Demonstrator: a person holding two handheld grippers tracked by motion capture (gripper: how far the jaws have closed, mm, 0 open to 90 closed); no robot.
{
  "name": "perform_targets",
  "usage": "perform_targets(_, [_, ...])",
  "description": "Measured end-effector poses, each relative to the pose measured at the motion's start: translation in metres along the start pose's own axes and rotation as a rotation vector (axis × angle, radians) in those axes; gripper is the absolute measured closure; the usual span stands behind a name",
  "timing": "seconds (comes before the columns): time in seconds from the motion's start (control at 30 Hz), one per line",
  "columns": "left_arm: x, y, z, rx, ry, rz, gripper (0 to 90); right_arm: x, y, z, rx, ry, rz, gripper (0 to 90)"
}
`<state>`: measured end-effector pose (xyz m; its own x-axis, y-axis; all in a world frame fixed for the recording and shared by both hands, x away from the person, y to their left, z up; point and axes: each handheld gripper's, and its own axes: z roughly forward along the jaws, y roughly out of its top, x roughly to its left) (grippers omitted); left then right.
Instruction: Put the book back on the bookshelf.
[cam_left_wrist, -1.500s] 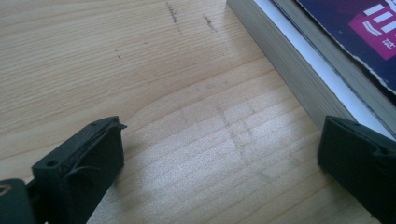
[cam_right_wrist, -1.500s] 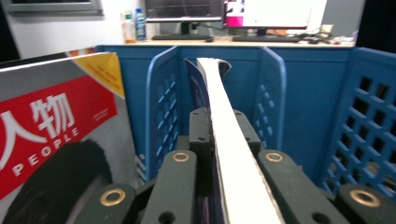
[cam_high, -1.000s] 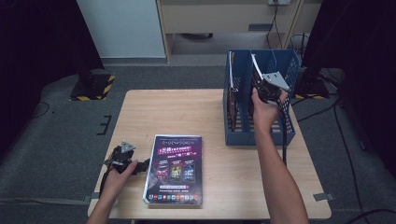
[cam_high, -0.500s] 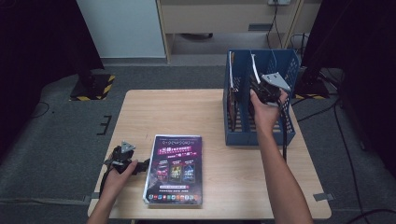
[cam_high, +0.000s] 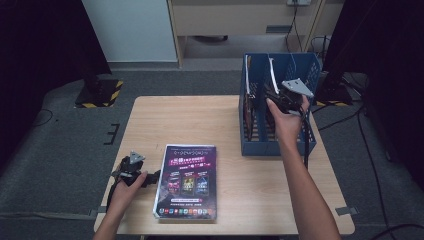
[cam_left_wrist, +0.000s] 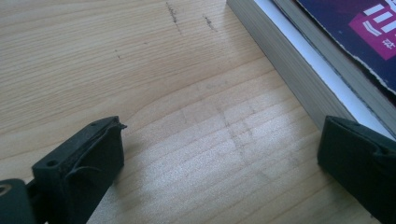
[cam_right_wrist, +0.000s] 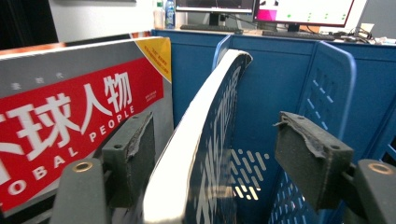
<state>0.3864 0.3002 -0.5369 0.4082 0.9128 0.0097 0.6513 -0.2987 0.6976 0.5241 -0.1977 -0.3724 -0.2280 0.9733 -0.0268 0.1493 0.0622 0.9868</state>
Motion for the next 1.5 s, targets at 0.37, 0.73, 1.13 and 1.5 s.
perform_targets(0.37, [0.0,0.0,0.0,0.0,0.0,0.0,0.0,-0.001,-0.006,-0.024,0.009,0.044,0.0,35.4])
perform_targets(0.73, [0.0,0.0,0.0,0.001,0.001,-0.005,0.0,0.003,-0.011,-0.048,0.007,0.094,-0.005,33.5])
perform_targets(1.13, [0.0,0.0,0.0,0.001,0.002,-0.009,0.0,0.013,-0.019,-0.067,0.003,0.145,-0.018,26.9])
perform_targets(1.5, [0.0,0.0,0.0,-0.001,0.002,-0.011,0.0,0.021,-0.042,-0.092,0.009,0.18,-0.007,23.6])
